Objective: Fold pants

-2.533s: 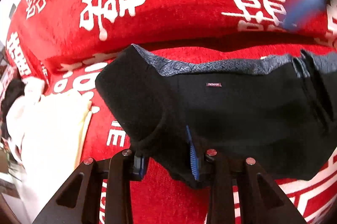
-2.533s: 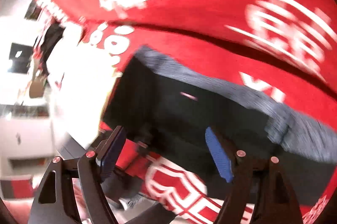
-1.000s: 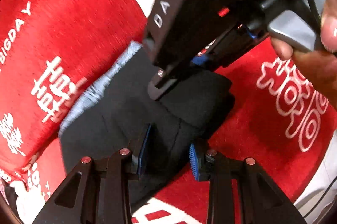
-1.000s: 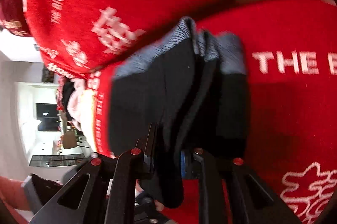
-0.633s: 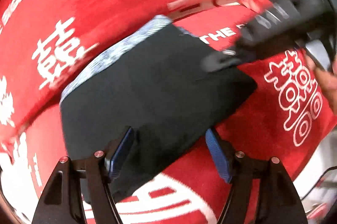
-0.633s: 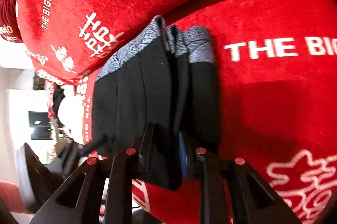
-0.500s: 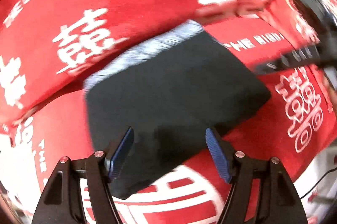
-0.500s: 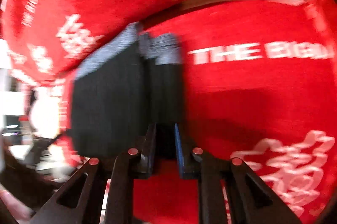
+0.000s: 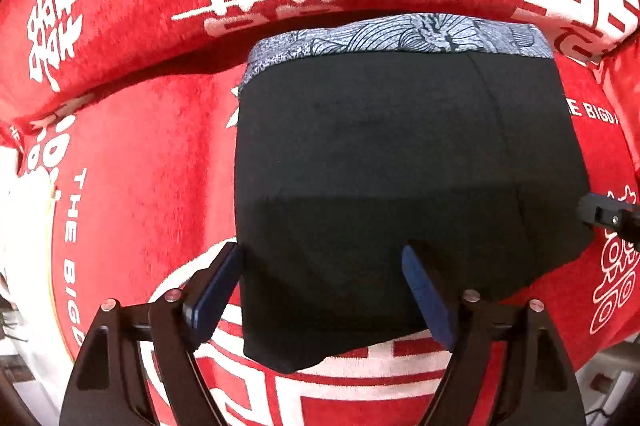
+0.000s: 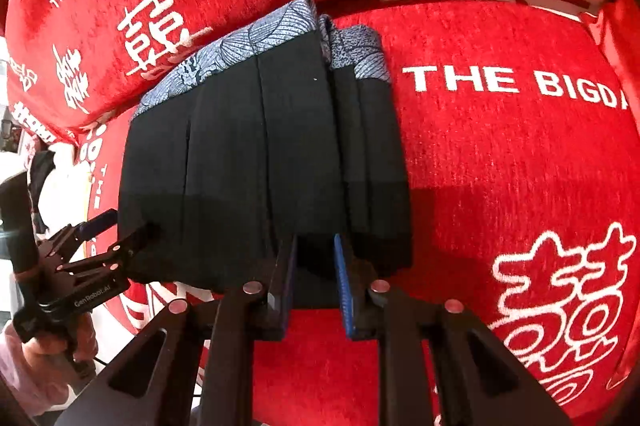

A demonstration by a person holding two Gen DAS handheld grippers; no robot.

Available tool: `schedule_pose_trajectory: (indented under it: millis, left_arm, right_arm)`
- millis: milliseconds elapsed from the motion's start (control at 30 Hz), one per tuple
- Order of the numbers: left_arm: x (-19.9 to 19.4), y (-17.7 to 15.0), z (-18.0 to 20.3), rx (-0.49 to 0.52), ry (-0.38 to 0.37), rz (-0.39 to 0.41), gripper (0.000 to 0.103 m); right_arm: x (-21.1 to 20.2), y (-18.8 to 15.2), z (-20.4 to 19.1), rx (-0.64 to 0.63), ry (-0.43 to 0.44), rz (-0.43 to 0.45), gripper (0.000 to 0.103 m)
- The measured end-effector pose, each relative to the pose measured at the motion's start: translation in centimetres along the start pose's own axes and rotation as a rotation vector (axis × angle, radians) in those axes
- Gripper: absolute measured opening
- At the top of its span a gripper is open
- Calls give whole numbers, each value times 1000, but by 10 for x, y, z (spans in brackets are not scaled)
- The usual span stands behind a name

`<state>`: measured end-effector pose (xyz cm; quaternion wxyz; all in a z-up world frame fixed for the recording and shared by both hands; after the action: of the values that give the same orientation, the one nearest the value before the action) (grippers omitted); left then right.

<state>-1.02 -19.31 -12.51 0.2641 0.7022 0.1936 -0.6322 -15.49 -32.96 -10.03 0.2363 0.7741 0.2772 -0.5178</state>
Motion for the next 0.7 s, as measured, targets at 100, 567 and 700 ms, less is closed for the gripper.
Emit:
schedule_pose_trajectory:
  millis: [100, 567, 700]
  left_arm:
    - [0, -1, -2, -8, -12, -14, 83]
    - [7, -7, -15, -25, -11, -63, 102]
    - [6, -7, -13, -23, 4, -67, 102]
  right_arm:
    - [-2, -3, -4, -7, -50, -8, 21]
    - [-2, -13, 2, 57, -156, -16, 43]
    - [-6, -20, 3, 67, -184, -18, 53]
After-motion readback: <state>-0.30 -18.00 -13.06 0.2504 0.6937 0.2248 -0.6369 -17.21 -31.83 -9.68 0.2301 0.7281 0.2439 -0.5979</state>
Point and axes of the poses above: each gripper's, at about its wrist camera, not at the fingertips, and x roughly the way its jaws point, z to its right, y to its top, the point moved 6 cm from there along x, roughly the way its jaws point, and after that the axes turned 6 degrees about -z, right-handed, at the moved point
